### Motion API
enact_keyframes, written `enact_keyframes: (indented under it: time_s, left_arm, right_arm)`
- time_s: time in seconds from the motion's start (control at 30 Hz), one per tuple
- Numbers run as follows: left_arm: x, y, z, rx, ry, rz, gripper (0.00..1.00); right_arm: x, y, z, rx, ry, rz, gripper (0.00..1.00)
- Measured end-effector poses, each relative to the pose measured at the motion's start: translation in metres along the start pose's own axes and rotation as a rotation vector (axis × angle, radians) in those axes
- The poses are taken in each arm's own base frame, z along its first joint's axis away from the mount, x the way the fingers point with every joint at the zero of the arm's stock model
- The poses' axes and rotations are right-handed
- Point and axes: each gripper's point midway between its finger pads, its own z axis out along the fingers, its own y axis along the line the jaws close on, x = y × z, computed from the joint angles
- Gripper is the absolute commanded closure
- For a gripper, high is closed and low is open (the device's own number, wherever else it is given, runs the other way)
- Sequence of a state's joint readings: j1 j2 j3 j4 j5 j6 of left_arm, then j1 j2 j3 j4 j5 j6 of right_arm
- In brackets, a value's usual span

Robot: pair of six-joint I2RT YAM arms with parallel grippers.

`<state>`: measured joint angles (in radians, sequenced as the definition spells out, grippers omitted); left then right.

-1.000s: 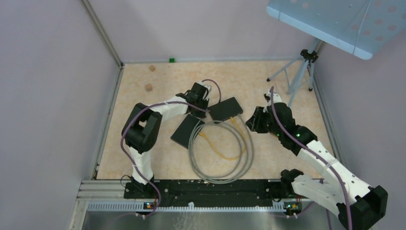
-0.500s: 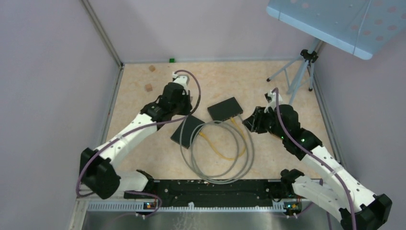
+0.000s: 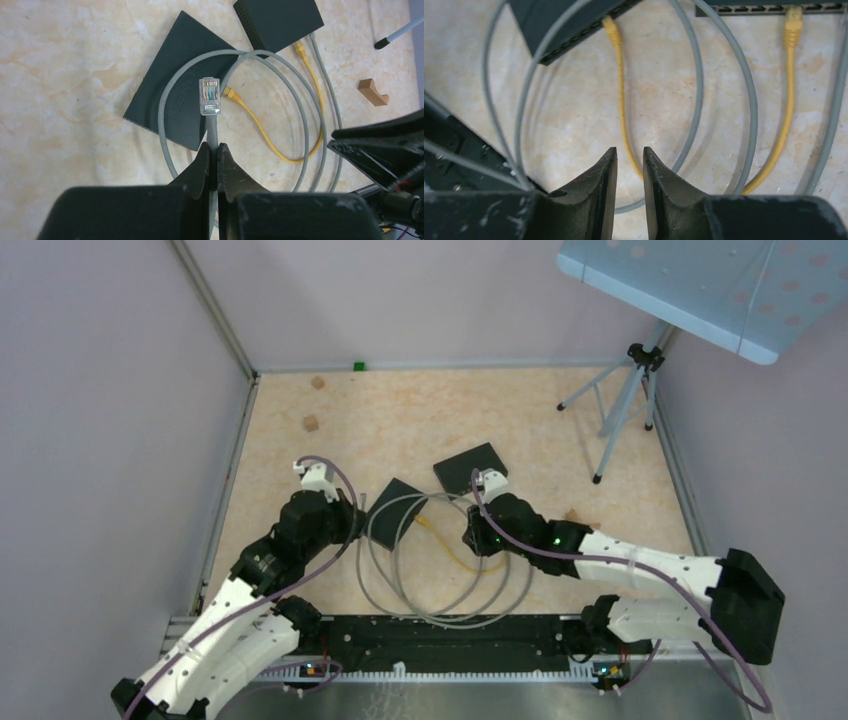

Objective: Insert the plug into the switch port
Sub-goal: Pick up the connector from the center of the board.

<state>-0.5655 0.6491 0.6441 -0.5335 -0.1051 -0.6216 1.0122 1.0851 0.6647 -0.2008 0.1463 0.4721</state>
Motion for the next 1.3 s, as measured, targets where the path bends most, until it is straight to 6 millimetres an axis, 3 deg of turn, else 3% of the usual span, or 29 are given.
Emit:
enact_keyframes:
  time_s: [0.13, 0.37, 0.57, 0.93, 1.17, 1.3]
  left_arm:
    - [0.013, 0.006, -0.003, -0.004, 0.02, -0.029, 1.0]
    - [0.024, 0.011, -0.004, -0.019, 0.057, -0.051, 1.0]
    - [0.022, 0.009, -0.009, -0.003, 0.041, -0.064, 1.0]
    - [0.023, 0.001, -0.012, 0.039, 0.055, -0.071, 1.0]
    - [0.022, -0.013, -0.012, 0.109, 0.065, -0.071, 1.0]
    - [0.035, -0.017, -0.004, 0.15, 0.097, -0.092, 1.0]
  right_arm:
    - [0.013, -0.017, 0.026, 0.107, 0.028, 0.034, 0.86]
    - [0.037, -0.019, 0.067, 0.144, 0.082, 0.1, 0.97]
    - [0.054, -0.046, 0.085, 0.261, 0.122, 0.204, 1.0]
    - [0.025, -0.153, 0.074, 0.497, -0.052, 0.604, 1.0]
    - [0.016, -0.203, 0.056, 0.605, -0.116, 0.726, 1.0]
    - [0.01, -0.22, 0.045, 0.634, -0.131, 0.696, 1.0]
